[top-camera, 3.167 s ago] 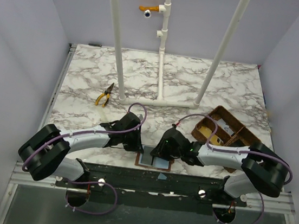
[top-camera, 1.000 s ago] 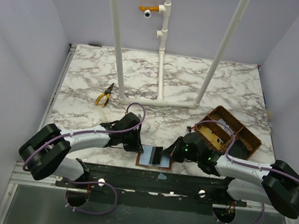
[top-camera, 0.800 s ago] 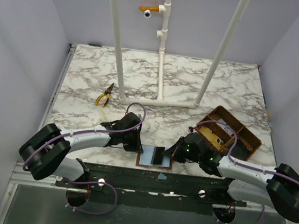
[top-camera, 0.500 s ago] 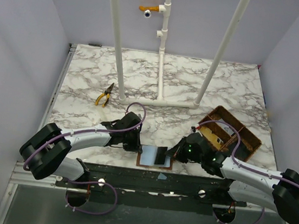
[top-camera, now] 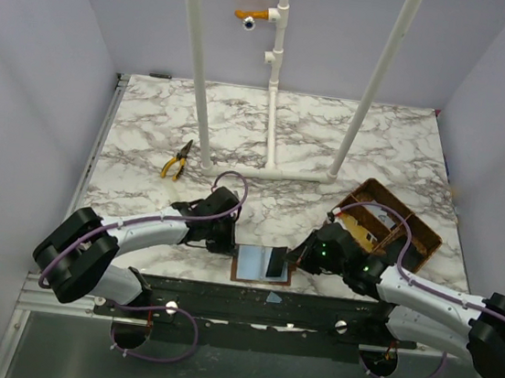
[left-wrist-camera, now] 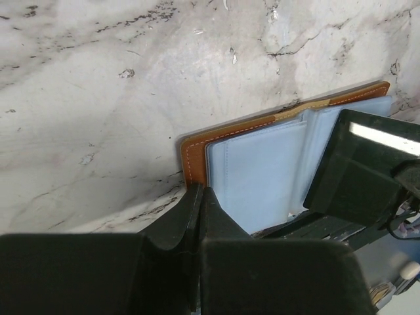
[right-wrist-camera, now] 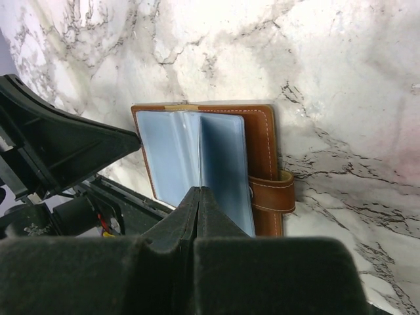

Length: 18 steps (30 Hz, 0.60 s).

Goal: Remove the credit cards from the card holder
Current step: Remove the credit card from the card holder, then place the credit card in the storage box.

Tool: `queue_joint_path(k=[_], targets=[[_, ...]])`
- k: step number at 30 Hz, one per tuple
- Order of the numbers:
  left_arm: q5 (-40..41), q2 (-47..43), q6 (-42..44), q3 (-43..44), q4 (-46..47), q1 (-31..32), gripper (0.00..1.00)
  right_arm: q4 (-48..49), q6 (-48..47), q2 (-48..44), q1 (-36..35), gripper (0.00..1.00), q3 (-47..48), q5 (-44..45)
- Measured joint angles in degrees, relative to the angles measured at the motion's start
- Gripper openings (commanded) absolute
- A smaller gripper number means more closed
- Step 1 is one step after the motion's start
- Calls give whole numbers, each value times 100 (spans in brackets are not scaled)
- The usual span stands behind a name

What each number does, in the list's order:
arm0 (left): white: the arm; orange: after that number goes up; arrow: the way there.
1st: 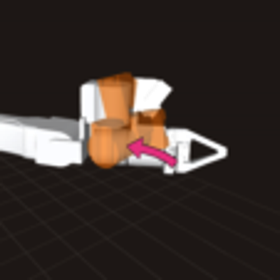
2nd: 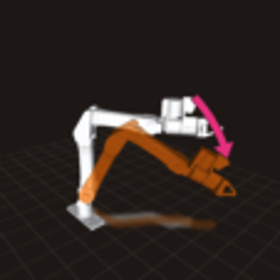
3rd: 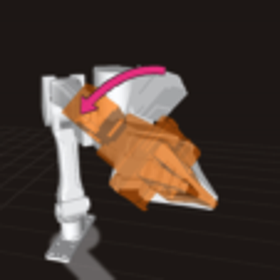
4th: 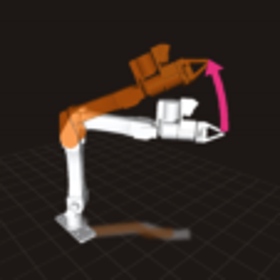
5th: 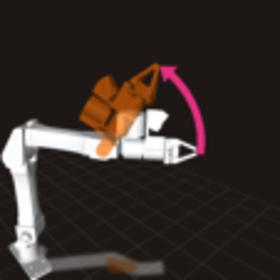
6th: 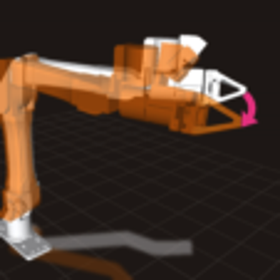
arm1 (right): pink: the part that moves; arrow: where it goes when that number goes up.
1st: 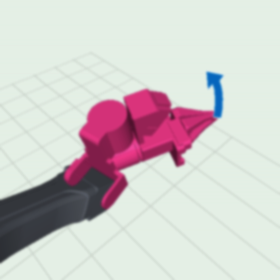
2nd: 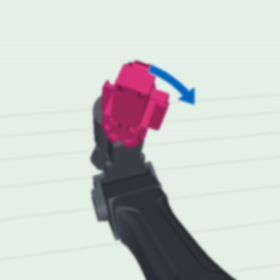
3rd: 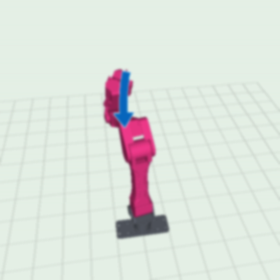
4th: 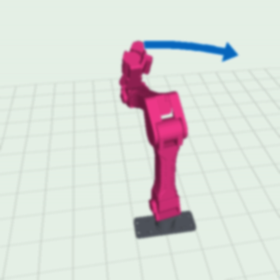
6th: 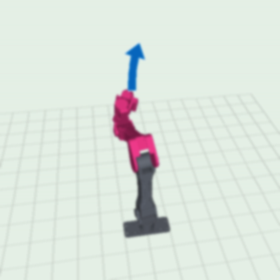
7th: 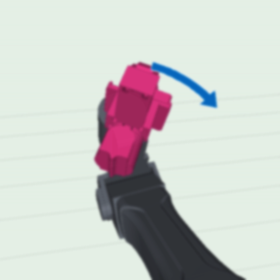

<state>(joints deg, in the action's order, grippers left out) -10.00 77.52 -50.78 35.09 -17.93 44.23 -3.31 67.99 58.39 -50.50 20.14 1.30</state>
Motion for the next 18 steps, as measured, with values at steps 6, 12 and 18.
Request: queue_joint_path(k=[6,12,18], targets=[[39,-122,129,114,-234,-37,17,-256,-52,-212,0,1,153,59],[-39,-640,321,343,-428,-199,59,-411,-66,-402,0,1,474,68],[-907,-1480,387,354,-186,-780,66,-424,-76,-588,42,1,817,55]])
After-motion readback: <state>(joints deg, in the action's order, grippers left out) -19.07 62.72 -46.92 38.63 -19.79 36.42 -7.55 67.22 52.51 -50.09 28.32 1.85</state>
